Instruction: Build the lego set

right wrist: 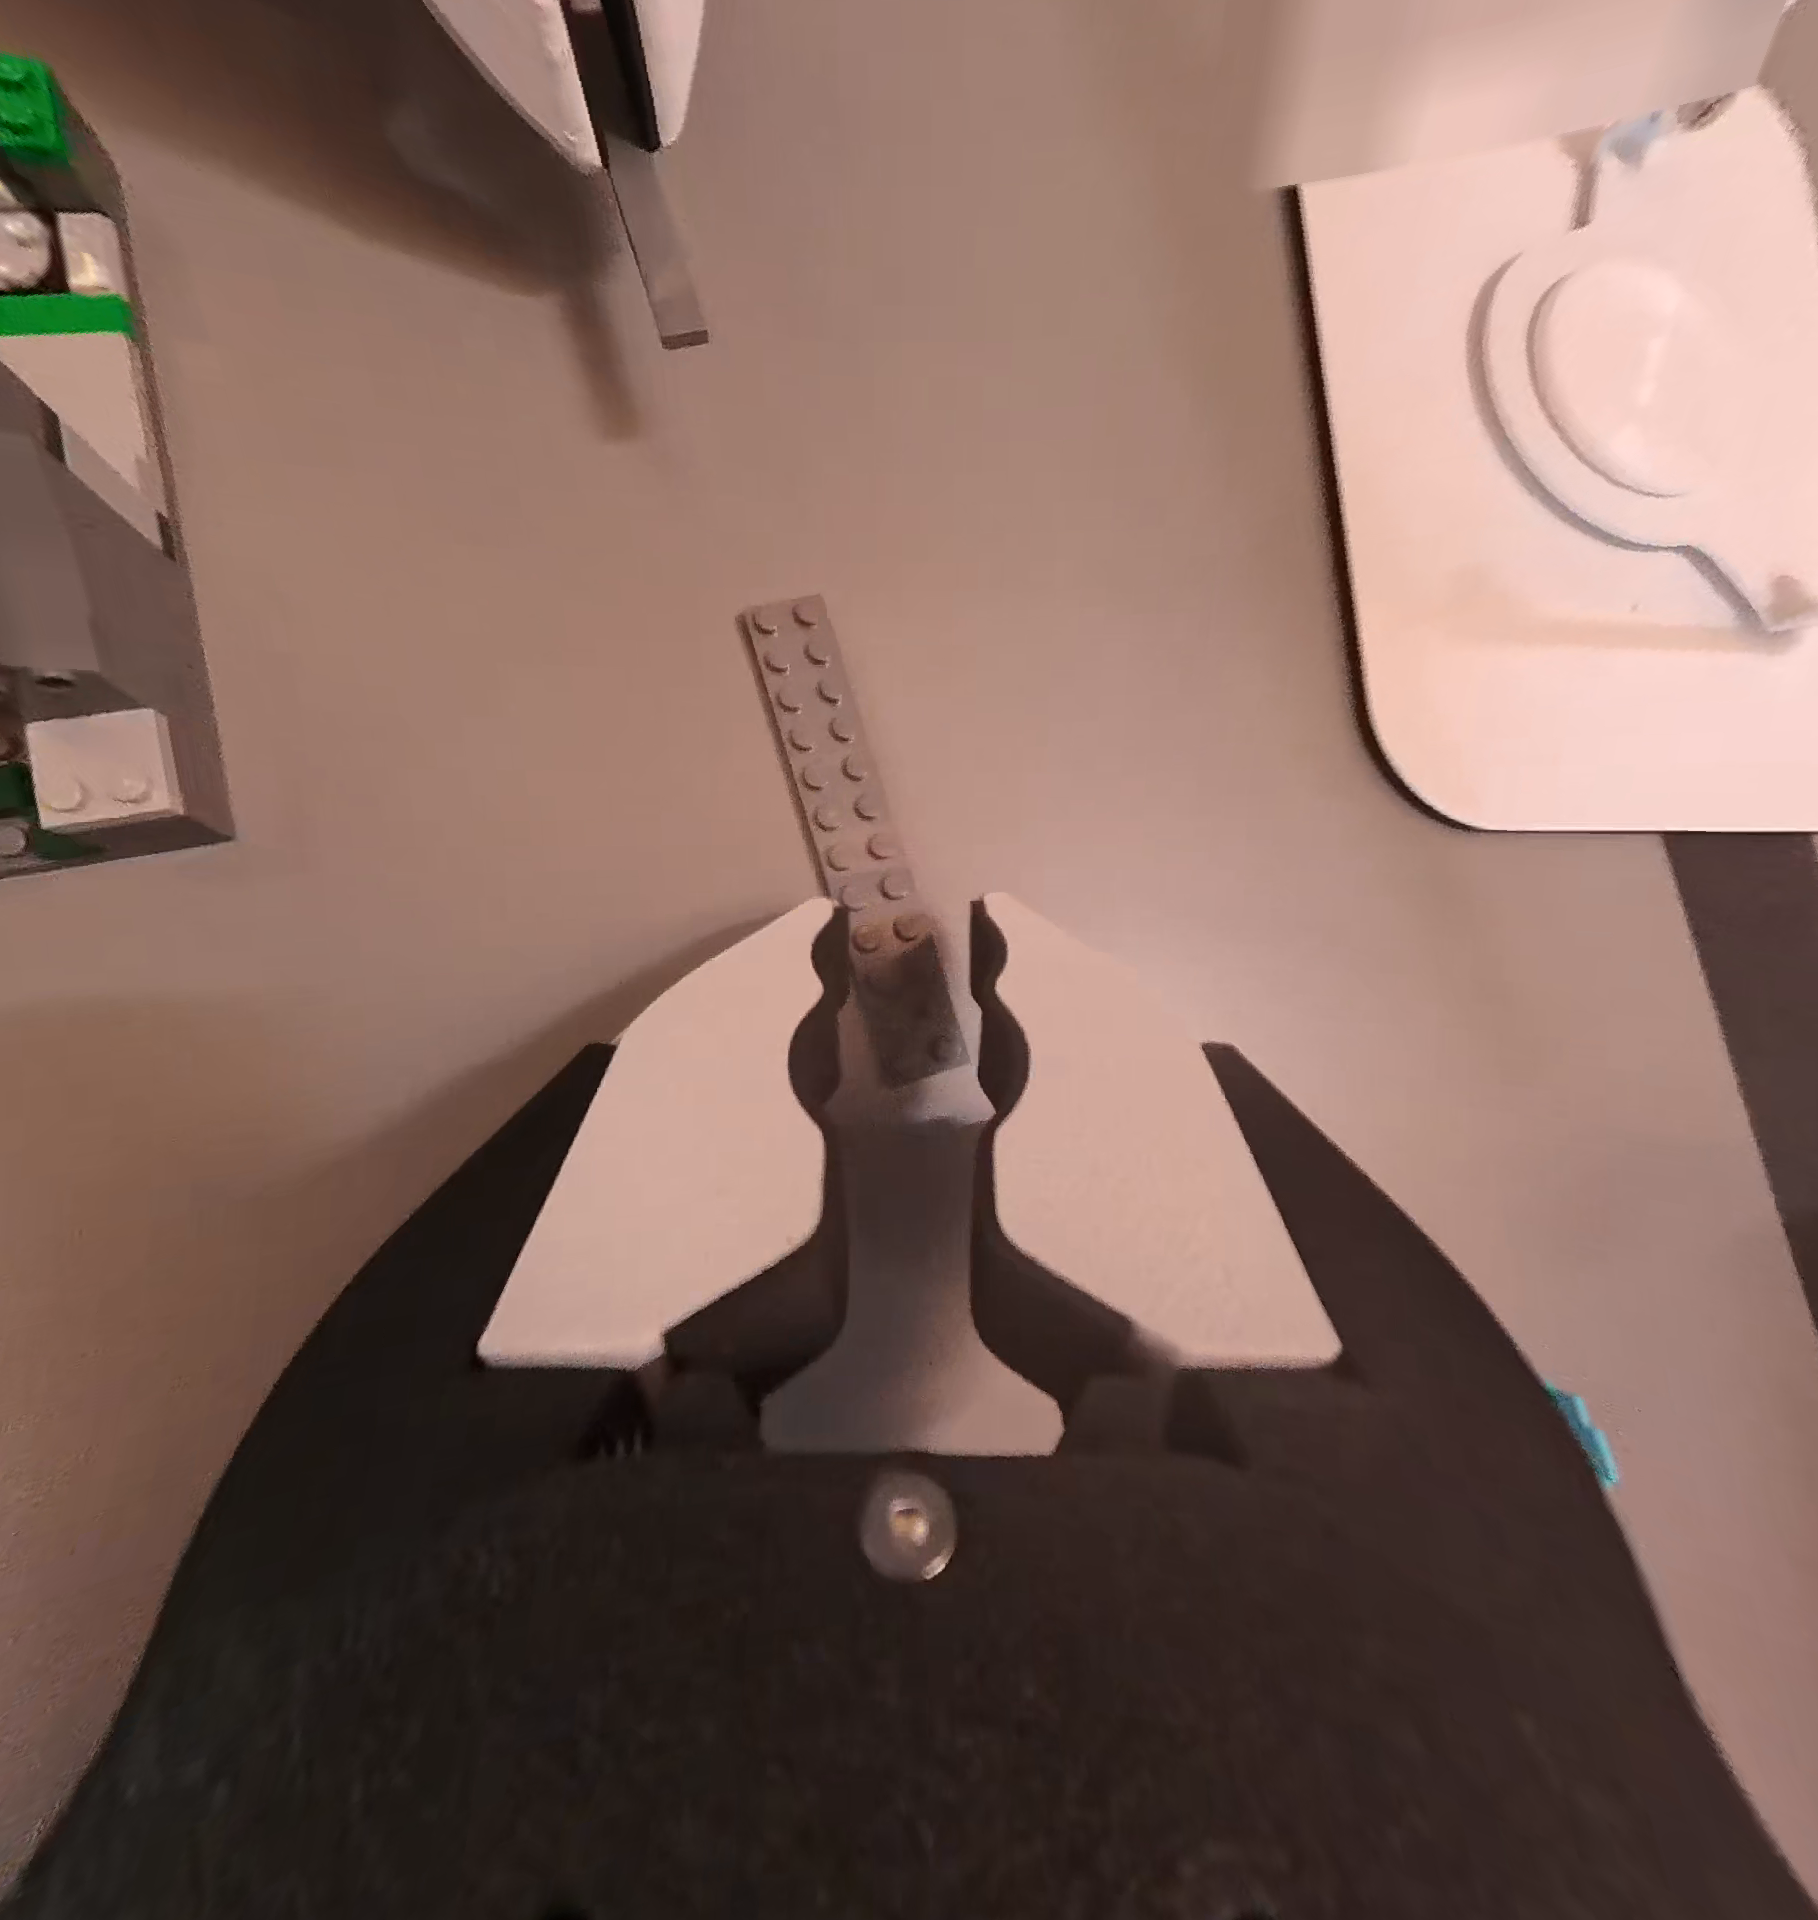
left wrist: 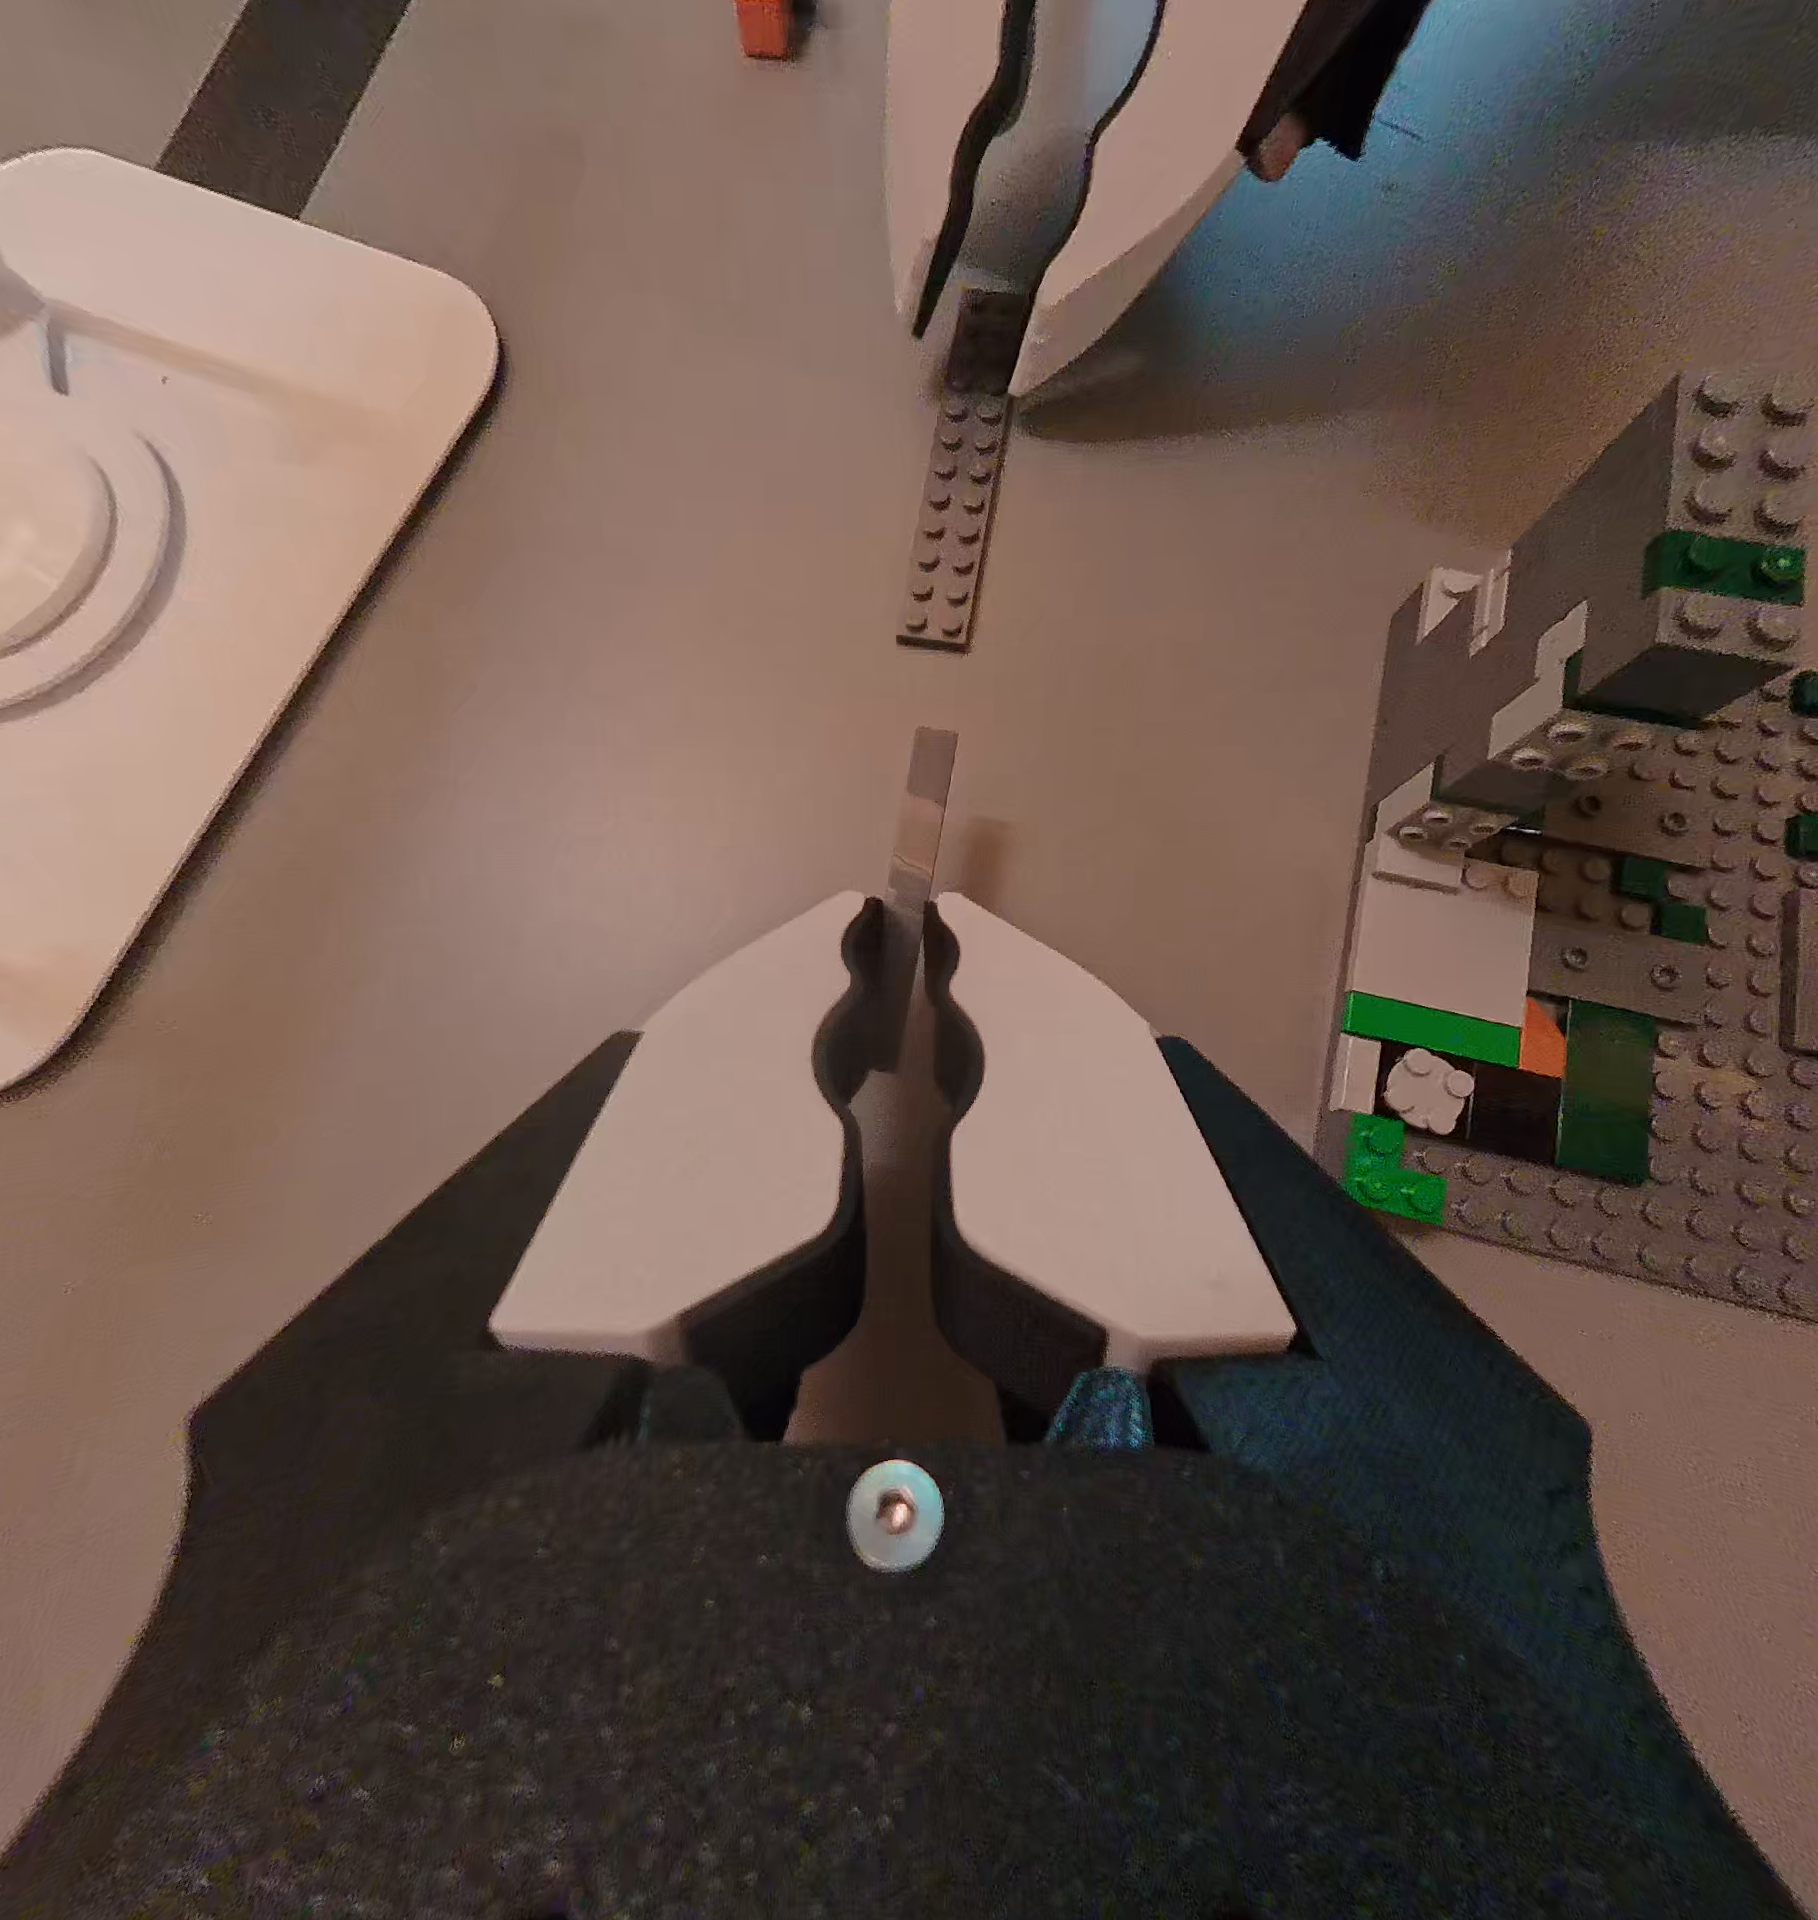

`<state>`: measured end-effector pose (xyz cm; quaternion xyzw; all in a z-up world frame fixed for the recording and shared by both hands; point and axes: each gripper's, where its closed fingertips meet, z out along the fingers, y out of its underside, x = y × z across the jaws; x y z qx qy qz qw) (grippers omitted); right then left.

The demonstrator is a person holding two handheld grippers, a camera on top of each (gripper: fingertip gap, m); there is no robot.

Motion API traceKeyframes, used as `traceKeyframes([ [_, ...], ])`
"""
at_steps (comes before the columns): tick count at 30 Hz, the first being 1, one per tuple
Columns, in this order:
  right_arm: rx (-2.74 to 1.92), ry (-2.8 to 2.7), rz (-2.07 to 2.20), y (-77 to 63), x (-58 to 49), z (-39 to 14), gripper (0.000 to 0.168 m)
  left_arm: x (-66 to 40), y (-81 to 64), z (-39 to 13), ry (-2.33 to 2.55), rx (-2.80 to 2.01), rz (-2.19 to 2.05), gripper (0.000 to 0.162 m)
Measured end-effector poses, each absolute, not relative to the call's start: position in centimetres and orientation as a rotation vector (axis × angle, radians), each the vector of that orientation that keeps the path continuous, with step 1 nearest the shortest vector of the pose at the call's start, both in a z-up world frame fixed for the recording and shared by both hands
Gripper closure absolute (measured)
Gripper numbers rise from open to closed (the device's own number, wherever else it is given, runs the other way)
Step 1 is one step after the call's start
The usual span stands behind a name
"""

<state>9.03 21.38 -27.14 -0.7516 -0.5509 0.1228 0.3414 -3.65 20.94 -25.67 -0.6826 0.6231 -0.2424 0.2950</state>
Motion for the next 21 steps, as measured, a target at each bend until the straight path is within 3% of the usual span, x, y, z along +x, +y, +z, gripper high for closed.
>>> traceKeyframes([
  [1, -1.968, -1.456, 0.341, 21.4, 9.0, -27.4, 0.147, -3.5, 20.8, -25.6, 1.662, -1.814, -0.655, 0.155],
  [9, -1.949, -1.494, 0.462, 20.2, 6.8, -27.9, 0.154, -1.8, 19.8, -24.6, 1.689, -1.771, -0.699, 0.155],
  [12, -1.938, -1.477, 0.476, 19.7, 5.5, -27.6, 0.164, -1.8, 19.7, -24.4, 1.692, -1.769, -0.671, 0.155],
  [18, -1.926, -1.519, 0.443, 18.8, 3.9, -27.6, 0.16, -2.0, 19.8, -24.3, 1.682, -1.776, -0.666, 0.155],
  [21, -1.915, -1.507, 0.463, 18.8, 3.8, -27.1, 0.15, -2.2, 19.9, -24.2, 1.675, -1.779, -0.673, 0.155],
])
